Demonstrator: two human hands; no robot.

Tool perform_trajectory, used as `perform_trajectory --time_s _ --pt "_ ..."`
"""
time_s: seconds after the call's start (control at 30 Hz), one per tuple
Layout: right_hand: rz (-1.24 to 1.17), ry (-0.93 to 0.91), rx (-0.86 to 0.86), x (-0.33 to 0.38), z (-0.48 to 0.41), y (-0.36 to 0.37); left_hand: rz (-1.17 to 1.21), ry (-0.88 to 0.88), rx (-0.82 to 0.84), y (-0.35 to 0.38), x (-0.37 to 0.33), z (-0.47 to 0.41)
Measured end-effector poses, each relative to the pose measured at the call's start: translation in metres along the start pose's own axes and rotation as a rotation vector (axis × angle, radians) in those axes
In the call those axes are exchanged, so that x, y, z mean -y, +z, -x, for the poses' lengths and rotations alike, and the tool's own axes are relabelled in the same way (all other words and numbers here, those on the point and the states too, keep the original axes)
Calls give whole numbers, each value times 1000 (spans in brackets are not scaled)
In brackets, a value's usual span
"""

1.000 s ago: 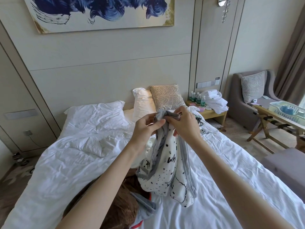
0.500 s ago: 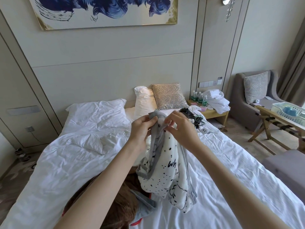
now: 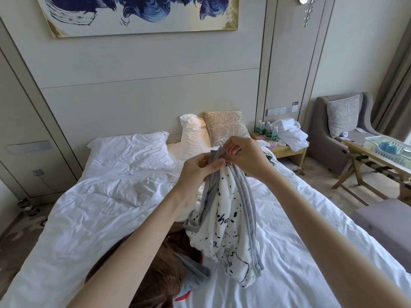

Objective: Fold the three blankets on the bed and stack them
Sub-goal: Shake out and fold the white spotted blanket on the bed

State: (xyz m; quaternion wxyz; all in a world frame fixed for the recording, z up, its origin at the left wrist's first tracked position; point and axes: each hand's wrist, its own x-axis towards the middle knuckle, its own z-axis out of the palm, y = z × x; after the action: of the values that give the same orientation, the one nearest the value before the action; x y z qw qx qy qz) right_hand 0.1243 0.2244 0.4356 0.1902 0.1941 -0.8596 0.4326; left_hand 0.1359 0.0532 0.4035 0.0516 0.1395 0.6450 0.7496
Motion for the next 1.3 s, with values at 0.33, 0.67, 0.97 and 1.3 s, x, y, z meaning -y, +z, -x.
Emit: perform_trajectory --time_s 0.33,0.67,0.97,1.3 --pt "56 347 286 -61 38 55 -59 180 -218 -22 -39 -15" --pt "310 518 132 -128 77 67 28 315 -526 -92 -83 -4" --pt "186 468 8 -129 62 17 -377 73 -646 -126 -33 7" --pt "293 -18 255 -6 12 7 -915 -43 195 -24 -9 20"
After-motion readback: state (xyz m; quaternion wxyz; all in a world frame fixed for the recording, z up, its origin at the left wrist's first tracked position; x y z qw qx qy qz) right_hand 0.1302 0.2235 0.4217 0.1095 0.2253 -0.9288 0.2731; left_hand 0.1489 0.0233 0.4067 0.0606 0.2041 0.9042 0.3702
